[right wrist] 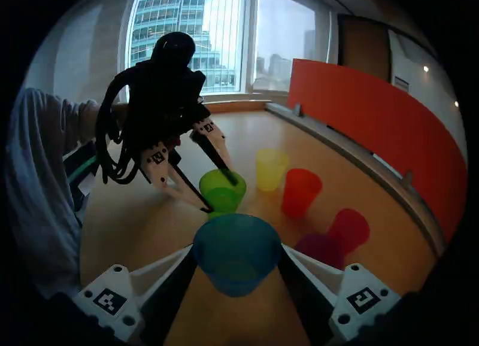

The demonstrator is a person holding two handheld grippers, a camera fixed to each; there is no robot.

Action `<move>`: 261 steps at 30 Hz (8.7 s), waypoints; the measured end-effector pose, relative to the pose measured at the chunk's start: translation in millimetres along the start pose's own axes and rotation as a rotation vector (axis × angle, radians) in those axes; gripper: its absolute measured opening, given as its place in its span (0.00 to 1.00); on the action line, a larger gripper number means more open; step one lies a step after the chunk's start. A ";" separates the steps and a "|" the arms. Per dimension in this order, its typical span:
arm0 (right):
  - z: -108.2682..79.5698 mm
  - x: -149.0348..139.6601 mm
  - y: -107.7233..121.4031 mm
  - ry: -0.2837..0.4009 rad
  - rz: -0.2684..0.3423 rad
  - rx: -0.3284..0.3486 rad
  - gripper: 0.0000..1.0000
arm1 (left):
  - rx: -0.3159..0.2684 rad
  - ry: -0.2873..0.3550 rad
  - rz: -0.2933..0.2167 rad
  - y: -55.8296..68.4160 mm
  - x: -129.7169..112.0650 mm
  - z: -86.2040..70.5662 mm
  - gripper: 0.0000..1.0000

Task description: Pour water

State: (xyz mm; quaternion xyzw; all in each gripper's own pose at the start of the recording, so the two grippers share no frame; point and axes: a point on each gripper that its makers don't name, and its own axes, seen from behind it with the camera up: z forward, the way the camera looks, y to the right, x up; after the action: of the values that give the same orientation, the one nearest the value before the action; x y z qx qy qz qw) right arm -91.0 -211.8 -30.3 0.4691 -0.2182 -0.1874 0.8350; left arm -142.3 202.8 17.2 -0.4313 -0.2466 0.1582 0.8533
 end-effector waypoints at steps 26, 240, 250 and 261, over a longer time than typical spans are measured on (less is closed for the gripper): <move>16.2 -9.5 -3.1 -0.009 -0.013 0.001 0.92 | 0.002 -0.033 -0.030 -3.8 -14.9 -1.8 1.00; -228.3 -28.6 116.1 0.598 0.394 -1.149 1.00 | 0.925 0.585 -0.383 -99.7 -36.1 -165.5 1.00; -228.9 -29.4 118.1 0.595 0.350 -1.146 1.00 | 0.925 0.585 -0.383 -99.7 -36.1 -165.1 1.00; -214.1 -26.0 121.5 0.611 0.307 -1.132 1.00 | 0.925 0.585 -0.383 -99.5 -36.2 -165.7 1.00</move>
State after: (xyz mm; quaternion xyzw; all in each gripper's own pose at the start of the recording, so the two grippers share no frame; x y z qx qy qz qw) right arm 16.1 11.4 -29.6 -0.0468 0.0966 -0.0105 0.9942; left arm -74.2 18.8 4.0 0.0132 0.0207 -0.0334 0.9991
